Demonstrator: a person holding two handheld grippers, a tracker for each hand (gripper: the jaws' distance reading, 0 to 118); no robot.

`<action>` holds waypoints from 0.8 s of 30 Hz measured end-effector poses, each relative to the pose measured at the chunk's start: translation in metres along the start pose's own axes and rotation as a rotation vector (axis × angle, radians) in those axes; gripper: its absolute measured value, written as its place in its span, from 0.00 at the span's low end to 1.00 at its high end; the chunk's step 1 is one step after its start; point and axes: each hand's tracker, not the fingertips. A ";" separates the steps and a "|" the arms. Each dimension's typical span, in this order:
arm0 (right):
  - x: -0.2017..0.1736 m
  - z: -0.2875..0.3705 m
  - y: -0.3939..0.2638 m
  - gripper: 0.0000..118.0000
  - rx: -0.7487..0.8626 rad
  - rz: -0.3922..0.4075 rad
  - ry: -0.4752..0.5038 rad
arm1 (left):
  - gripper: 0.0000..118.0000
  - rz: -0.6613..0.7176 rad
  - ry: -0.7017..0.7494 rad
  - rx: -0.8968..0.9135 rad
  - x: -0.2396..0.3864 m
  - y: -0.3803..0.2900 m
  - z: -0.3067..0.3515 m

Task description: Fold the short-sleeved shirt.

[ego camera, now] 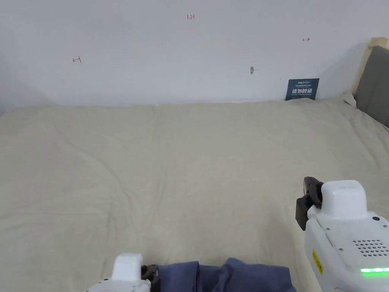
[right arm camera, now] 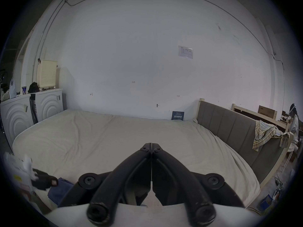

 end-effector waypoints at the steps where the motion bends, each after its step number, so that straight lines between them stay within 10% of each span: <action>1: 0.001 0.000 -0.001 0.00 -0.001 0.000 -0.002 | 0.03 0.001 -0.003 -0.026 0.005 -0.003 -0.008; 9: 0.014 -0.001 -0.007 0.00 -0.024 0.001 -0.028 | 0.03 0.015 -0.059 -0.273 0.043 -0.038 -0.074; 24: 0.012 0.000 -0.003 0.00 -0.023 -0.004 -0.035 | 0.03 0.379 -0.293 -0.059 -0.059 0.024 0.011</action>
